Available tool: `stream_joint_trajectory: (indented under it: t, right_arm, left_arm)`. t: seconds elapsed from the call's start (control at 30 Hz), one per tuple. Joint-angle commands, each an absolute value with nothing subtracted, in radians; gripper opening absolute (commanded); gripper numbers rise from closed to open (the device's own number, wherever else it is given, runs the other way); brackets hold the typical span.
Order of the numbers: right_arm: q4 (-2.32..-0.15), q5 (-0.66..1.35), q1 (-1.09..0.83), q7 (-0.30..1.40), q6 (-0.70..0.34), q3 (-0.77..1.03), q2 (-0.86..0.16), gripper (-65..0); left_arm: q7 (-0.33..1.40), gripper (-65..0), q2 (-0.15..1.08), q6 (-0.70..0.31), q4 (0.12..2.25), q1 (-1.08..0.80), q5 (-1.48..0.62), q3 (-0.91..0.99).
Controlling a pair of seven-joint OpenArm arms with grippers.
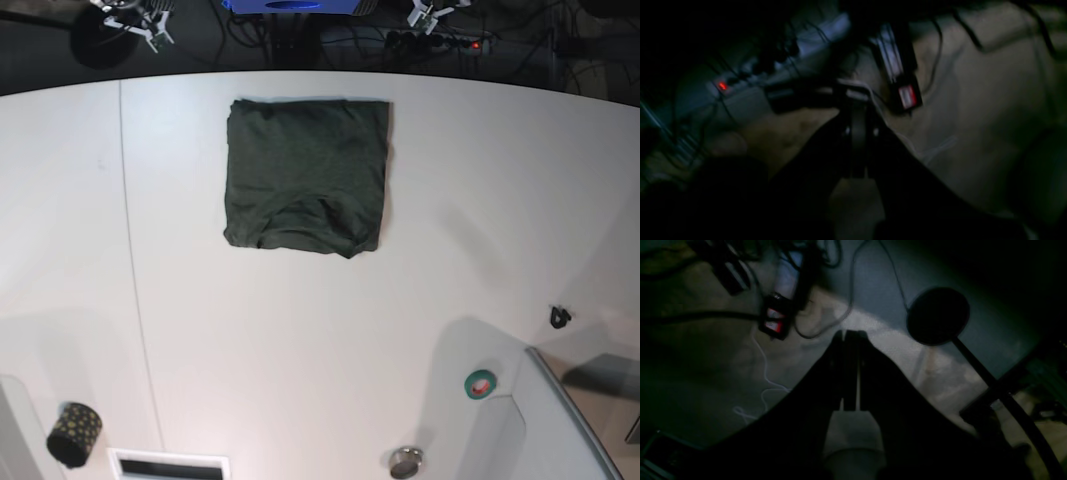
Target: Layout the t-shirt on the table in an organized manner, then fold the t-shirt properly
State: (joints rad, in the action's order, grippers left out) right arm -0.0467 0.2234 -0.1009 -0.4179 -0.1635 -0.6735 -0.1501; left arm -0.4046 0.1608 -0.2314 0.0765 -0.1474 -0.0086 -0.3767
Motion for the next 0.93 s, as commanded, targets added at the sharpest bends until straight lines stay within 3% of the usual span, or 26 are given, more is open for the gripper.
stream_joint_trajectory:
  t: [0.0, 0.23, 0.53, 0.9]
  right_arm:
    - [-0.050, 0.222, -0.111, -0.417, -0.166, -0.671, -0.162, -64.1]
    - [-0.053, 0.222, -0.105, -0.417, -0.142, -0.671, -0.142, -64.2]
    - [-0.047, 0.222, -0.117, -0.417, 0.156, -0.671, -0.091, -64.2]
    - [-0.051, 0.222, -0.102, -0.417, 0.157, -0.671, -0.133, -64.2]
  left_arm:
    - [-0.406, -65.0, 0.162, -0.208, 0.070, -0.159, -0.013, -0.377]
    - [-0.404, -65.0, 0.147, -0.183, 0.073, -0.147, -0.005, -0.387]
    - [-0.407, -65.0, 0.165, -0.150, 0.067, -0.179, -0.005, -0.389]
    - [-0.409, -65.0, 0.180, -0.150, 0.073, -0.125, -0.005, -0.386]
